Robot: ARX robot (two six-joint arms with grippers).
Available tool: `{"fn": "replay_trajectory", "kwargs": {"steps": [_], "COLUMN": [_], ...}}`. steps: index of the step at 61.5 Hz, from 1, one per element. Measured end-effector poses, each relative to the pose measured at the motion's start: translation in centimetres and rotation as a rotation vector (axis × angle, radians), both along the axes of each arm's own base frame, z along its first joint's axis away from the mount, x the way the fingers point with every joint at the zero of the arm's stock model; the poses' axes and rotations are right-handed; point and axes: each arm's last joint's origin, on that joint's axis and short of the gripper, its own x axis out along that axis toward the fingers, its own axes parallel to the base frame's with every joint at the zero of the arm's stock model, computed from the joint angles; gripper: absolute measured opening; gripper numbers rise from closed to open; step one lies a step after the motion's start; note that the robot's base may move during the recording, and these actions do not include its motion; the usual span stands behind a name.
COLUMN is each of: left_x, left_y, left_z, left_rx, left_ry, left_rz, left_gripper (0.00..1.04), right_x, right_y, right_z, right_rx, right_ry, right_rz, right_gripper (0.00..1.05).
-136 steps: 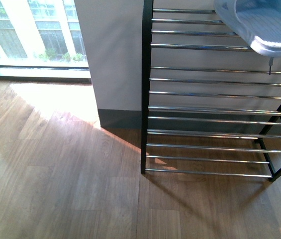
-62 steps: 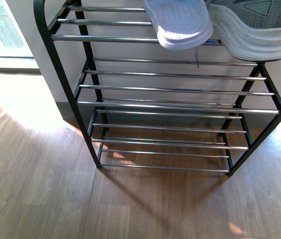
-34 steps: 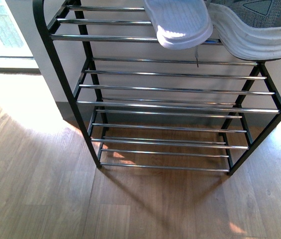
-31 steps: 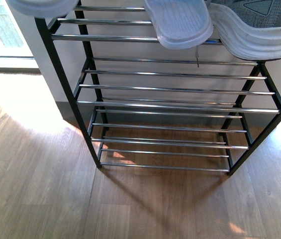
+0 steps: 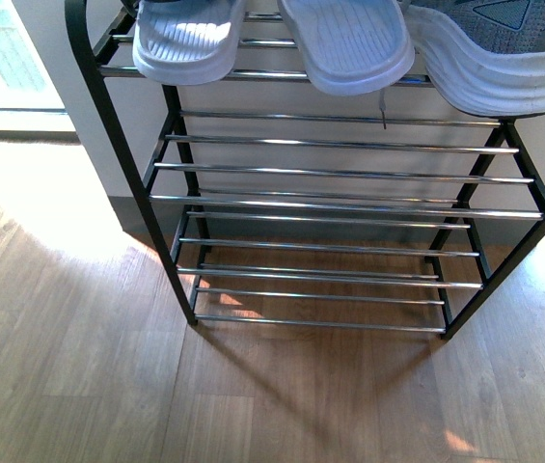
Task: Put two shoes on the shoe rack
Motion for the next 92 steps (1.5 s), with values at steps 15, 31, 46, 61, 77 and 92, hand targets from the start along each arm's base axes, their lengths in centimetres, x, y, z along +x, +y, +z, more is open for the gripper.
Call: {"fn": "replay_trajectory", "kwargs": {"steps": [15, 31, 46, 61, 77, 92], "left_x": [0.0, -3.3, -10.1, -17.6, -21.9, -26.5], "left_y": [-0.3, 0.1, 4.7, 11.8, 14.7, 17.0], "left_z": [-0.1, 2.5, 8.0, 3.2, 1.2, -0.8], "left_rx": [-0.051, -0.053, 0.239, 0.627, 0.657, 0.660], "left_ry": [0.048, 0.027, -0.359, -0.442, -0.444, -0.444], "left_rz": [-0.043, -0.054, 0.175, 0.144, 0.142, 0.136], "left_gripper": [0.28, 0.73, 0.81, 0.32, 0.01, 0.01], "right_x": [0.0, 0.0, 0.0, 0.0, 0.0, 0.0], "right_y": [0.0, 0.0, 0.0, 0.0, 0.0, 0.0], "right_z": [0.0, 0.0, 0.0, 0.0, 0.0, 0.0], "right_rx": [0.000, 0.000, 0.000, 0.000, 0.000, 0.000], "right_ry": [0.000, 0.000, 0.000, 0.000, 0.000, 0.000], "right_rz": [0.000, 0.000, 0.000, 0.000, 0.000, 0.000], "right_gripper": [0.96, 0.96, 0.96, 0.96, 0.96, 0.96]}}
